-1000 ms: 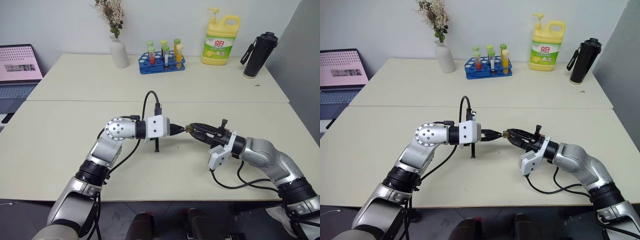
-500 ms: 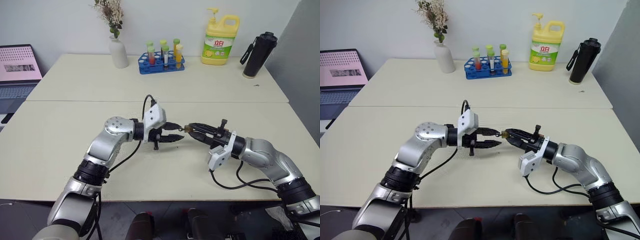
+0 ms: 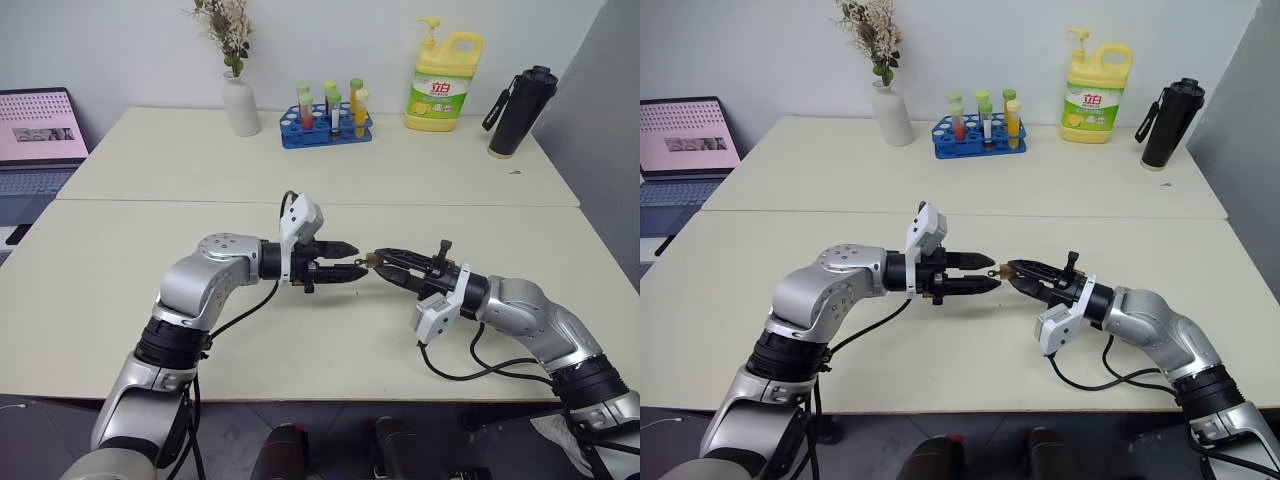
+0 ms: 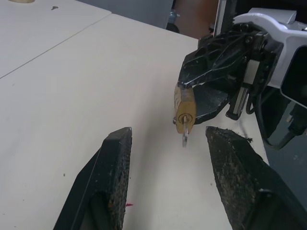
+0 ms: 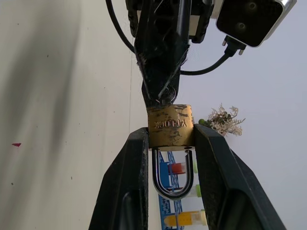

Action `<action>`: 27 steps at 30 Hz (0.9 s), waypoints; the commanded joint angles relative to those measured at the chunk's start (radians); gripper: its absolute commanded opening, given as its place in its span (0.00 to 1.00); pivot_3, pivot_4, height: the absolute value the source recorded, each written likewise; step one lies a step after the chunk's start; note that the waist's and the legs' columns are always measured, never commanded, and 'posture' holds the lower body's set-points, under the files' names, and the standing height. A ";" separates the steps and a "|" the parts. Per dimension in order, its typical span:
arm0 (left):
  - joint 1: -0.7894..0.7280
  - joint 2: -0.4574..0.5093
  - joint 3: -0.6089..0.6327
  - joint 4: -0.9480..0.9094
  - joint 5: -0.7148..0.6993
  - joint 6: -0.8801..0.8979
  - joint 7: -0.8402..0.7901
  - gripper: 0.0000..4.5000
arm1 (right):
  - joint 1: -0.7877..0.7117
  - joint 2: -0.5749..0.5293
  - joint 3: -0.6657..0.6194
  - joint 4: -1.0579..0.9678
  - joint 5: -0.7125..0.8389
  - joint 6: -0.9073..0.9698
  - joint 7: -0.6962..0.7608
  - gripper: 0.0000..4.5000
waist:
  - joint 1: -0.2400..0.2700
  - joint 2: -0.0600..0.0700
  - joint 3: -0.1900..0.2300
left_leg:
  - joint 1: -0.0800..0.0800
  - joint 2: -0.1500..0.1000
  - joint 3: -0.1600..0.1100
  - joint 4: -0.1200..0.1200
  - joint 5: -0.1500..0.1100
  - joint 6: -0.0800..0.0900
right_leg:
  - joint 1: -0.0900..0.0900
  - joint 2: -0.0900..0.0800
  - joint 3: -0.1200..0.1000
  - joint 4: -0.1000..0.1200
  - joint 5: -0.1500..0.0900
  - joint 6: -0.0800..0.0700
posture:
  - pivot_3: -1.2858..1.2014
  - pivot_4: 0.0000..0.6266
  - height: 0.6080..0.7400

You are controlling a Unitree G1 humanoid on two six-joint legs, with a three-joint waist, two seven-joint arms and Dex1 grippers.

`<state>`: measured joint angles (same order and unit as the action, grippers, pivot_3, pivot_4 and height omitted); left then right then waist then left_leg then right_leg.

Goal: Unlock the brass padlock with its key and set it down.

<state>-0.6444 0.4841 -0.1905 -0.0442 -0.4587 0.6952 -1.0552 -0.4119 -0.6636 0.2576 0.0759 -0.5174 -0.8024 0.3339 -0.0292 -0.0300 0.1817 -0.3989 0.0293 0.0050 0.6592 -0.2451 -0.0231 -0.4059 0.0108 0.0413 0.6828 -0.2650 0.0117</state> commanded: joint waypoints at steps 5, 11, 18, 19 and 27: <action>-0.034 -0.047 0.003 -0.008 0.005 -0.028 0.024 0.57 | -0.011 0.004 -0.013 -0.031 0.032 -0.013 0.004 0.21 | 0.000 0.000 0.000 | 0.000 0.000 0.000 0.001 0.000 0.000 | 0.000 0.000 0.000 0.000 0.000 0.000 | 0.52 0.24 1.00; -0.045 -0.061 0.018 0.003 -0.006 -0.011 0.030 0.57 | -0.007 0.001 -0.018 -0.033 0.031 -0.015 0.007 0.21 | 0.000 0.000 0.000 | 0.000 0.000 0.000 0.001 0.000 0.000 | 0.000 0.000 0.000 0.000 0.000 0.000 | 0.52 0.24 1.00; -0.042 -0.050 0.009 0.005 -0.014 -0.004 0.002 0.48 | -0.006 0.002 -0.019 -0.033 0.030 -0.010 0.007 0.21 | 0.000 0.000 0.000 | 0.000 0.000 0.000 0.001 0.000 0.000 | 0.000 0.000 0.000 0.000 0.000 0.000 | 0.52 0.24 1.00; -0.041 -0.049 0.007 0.001 -0.019 0.002 -0.003 0.44 | -0.007 0.002 -0.019 -0.031 0.029 -0.011 0.006 0.21 | 0.000 0.000 0.000 | 0.000 0.000 0.000 0.001 0.000 0.000 | 0.000 0.000 0.000 0.000 0.000 0.000 | 0.52 0.24 1.00; -0.043 -0.049 -0.006 0.007 -0.003 -0.006 -0.005 0.04 | 0.000 0.000 -0.024 -0.041 0.019 -0.009 0.001 0.21 | 0.000 0.000 0.000 | 0.000 0.000 0.000 0.001 0.000 0.000 | 0.000 0.000 0.000 0.000 0.000 0.000 | 0.52 0.24 1.00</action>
<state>-0.6737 0.4305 -0.1941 -0.0206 -0.4621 0.6961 -1.0585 -0.4099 -0.6609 0.2570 0.0759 -0.5091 -0.7996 0.3456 -0.0293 -0.0301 0.1817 -0.3993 0.0290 0.0050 0.6602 -0.2452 -0.0230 -0.4059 0.0109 0.0414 0.6828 -0.2649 0.0122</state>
